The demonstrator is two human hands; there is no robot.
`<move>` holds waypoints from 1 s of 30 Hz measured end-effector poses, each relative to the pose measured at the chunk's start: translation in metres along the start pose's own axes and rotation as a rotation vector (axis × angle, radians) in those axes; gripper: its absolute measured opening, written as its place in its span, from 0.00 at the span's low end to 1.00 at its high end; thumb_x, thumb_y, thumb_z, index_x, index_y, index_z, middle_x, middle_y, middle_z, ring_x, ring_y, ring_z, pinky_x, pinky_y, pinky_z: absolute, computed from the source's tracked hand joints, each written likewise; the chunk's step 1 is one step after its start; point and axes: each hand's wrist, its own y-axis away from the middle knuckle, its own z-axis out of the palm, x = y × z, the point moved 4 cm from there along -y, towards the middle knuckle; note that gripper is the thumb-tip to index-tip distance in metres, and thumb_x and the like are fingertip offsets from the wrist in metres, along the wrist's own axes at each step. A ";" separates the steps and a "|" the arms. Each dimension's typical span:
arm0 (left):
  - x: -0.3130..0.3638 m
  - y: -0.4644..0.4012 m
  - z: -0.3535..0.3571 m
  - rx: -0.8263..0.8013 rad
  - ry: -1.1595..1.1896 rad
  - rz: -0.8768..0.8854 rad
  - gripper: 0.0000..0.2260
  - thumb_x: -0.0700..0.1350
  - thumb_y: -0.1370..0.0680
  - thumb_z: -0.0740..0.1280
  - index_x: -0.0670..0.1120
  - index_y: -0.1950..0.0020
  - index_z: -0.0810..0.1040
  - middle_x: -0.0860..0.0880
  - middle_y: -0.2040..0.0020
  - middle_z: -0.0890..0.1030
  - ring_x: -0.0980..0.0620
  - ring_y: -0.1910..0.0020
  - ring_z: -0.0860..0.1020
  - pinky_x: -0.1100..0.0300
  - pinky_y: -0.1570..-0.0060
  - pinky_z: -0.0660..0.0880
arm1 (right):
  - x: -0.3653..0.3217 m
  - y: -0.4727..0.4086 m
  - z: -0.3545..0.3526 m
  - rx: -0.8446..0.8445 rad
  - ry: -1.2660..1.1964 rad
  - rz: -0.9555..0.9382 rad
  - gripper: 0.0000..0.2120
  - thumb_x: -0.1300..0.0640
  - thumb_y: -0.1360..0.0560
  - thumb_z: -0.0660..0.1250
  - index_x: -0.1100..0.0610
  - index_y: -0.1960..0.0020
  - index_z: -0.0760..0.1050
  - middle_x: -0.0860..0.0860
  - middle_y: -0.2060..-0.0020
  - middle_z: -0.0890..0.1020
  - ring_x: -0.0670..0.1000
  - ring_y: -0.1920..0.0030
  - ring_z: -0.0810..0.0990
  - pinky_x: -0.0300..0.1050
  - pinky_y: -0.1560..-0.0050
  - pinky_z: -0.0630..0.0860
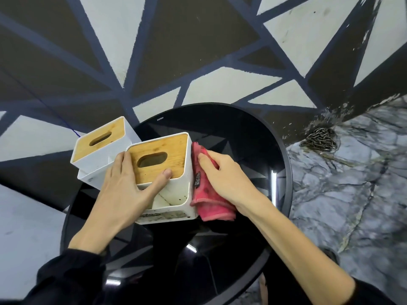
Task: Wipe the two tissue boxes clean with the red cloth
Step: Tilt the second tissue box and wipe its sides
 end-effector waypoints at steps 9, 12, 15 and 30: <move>0.004 0.001 -0.002 -0.036 -0.026 -0.009 0.70 0.90 0.44 0.39 0.45 0.13 0.49 0.47 0.12 0.50 0.47 0.14 0.52 0.45 0.18 0.54 | 0.006 0.058 0.010 -0.122 -0.070 -0.038 0.17 0.45 0.14 0.57 0.52 0.50 0.80 0.56 0.61 0.83 0.56 0.61 0.81 0.51 0.56 0.79; 0.004 0.003 -0.004 -0.051 -0.041 -0.010 0.67 0.89 0.41 0.40 0.47 0.12 0.48 0.49 0.12 0.48 0.48 0.14 0.51 0.43 0.19 0.56 | 0.003 0.055 0.008 -0.116 -0.048 -0.036 0.18 0.45 0.14 0.58 0.54 0.53 0.79 0.56 0.62 0.82 0.54 0.64 0.80 0.52 0.56 0.78; 0.006 0.005 -0.006 -0.073 -0.069 0.017 0.57 0.86 0.37 0.41 0.57 0.14 0.46 0.49 0.12 0.48 0.46 0.15 0.53 0.39 0.22 0.61 | 0.001 0.042 0.005 -0.098 -0.038 -0.024 0.19 0.44 0.14 0.58 0.54 0.52 0.80 0.58 0.57 0.85 0.58 0.56 0.84 0.52 0.54 0.79; 0.020 -0.018 -0.019 -0.195 -0.086 0.332 0.47 0.88 0.36 0.49 0.74 0.18 0.47 0.55 0.13 0.48 0.50 0.15 0.50 0.43 0.19 0.56 | 0.001 0.031 0.010 -0.092 0.010 -0.063 0.18 0.44 0.14 0.58 0.53 0.51 0.81 0.53 0.59 0.85 0.52 0.57 0.84 0.52 0.51 0.81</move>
